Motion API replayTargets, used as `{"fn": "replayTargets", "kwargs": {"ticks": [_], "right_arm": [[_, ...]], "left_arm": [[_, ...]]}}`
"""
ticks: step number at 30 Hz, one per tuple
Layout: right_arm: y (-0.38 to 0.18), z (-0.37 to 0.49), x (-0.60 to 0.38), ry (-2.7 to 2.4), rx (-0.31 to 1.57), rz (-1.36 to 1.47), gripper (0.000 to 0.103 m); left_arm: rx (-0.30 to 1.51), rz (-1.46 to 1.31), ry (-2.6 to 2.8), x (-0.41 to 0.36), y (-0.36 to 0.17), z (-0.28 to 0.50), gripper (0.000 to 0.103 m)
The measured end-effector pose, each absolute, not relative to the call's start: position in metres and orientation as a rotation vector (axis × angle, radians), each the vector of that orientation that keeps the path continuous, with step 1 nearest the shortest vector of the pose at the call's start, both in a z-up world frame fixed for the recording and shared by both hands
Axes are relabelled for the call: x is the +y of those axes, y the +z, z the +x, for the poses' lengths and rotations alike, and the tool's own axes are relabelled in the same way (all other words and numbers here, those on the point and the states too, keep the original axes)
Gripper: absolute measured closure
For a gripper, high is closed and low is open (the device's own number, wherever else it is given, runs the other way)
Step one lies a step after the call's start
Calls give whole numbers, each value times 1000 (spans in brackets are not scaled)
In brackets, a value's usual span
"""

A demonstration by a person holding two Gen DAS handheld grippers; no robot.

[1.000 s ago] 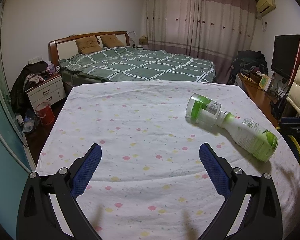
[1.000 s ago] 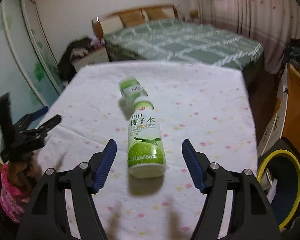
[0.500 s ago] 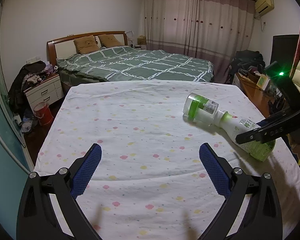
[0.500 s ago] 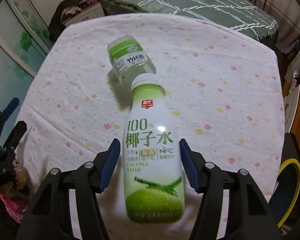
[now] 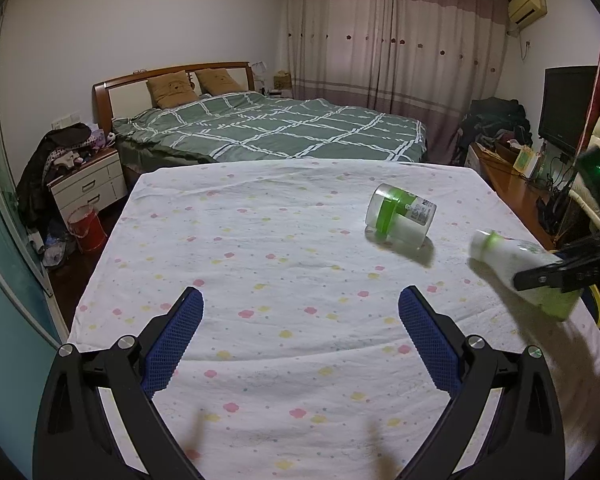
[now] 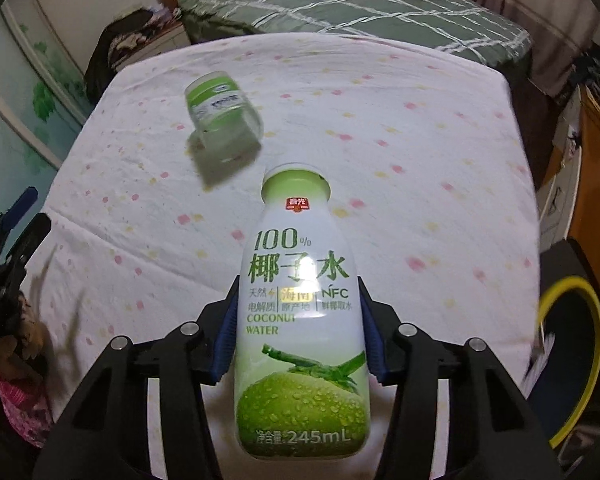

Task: Collect trash
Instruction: 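Lift the bottle, carry it over the bin and open the right gripper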

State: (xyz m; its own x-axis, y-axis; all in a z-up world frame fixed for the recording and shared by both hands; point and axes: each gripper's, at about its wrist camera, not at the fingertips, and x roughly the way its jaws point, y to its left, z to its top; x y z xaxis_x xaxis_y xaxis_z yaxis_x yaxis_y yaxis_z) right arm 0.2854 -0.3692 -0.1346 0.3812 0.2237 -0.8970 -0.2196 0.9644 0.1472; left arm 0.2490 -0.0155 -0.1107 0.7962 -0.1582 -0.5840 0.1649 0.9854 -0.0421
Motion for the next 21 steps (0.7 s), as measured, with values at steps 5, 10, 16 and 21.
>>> {"fn": "replayTargets", "kwargs": {"ticks": [5, 10, 16, 21], "right_arm": [[-128, 258, -407, 247, 1104, 83, 54], [-118, 237, -458, 182, 1045, 173, 54], [-118, 220, -535, -1, 997, 270, 54], [-138, 220, -593, -159, 1010, 331, 54]], "left_arm": [[626, 14, -172, -15, -111, 250, 6], [631, 19, -174, -15, -113, 251, 6], [632, 31, -183, -19, -114, 250, 6], [632, 36, -198, -20, -114, 250, 6]]}}
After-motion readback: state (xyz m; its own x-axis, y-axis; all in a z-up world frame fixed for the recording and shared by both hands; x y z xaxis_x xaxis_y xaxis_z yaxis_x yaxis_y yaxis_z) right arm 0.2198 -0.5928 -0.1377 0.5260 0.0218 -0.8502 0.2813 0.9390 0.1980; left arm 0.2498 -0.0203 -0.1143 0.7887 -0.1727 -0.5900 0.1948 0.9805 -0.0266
